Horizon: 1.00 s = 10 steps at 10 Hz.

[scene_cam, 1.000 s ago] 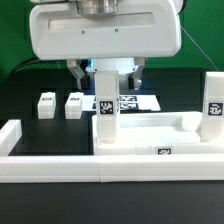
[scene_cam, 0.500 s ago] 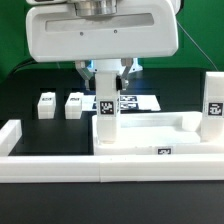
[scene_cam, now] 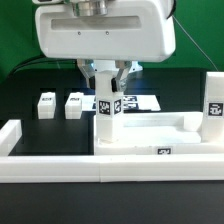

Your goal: Assemble desk

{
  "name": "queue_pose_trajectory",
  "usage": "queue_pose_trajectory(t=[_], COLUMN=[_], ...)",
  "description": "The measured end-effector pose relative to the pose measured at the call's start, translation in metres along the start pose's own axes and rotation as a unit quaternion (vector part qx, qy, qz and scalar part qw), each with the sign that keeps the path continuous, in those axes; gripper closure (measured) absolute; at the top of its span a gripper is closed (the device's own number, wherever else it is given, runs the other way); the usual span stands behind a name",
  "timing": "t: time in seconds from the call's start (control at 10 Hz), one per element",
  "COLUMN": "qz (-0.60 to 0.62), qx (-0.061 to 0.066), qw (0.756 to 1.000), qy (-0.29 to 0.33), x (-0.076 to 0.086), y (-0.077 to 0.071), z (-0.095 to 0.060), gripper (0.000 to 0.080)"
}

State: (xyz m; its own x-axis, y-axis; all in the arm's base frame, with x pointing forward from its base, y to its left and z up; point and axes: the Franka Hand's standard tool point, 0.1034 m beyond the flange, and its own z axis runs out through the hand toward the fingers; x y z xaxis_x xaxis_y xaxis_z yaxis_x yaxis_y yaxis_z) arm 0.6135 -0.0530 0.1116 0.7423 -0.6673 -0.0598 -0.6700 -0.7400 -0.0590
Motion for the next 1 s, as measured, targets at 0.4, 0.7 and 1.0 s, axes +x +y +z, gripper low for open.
queue_pose_trajectory(t=[0.4, 0.7, 1.0], qz=[0.245, 0.346, 0.286], qx=[0.021, 0.028, 0.019], qw=[0.969, 0.937, 0.958], qy=[0.028, 0.023, 0.016], x=[0.0021, 0.0036, 0.0029], y=[-0.0032, -0.0028, -0.0031], z=[0.0005, 0.0007, 0.0016], gripper=[0.0511, 0.0511, 0.0216])
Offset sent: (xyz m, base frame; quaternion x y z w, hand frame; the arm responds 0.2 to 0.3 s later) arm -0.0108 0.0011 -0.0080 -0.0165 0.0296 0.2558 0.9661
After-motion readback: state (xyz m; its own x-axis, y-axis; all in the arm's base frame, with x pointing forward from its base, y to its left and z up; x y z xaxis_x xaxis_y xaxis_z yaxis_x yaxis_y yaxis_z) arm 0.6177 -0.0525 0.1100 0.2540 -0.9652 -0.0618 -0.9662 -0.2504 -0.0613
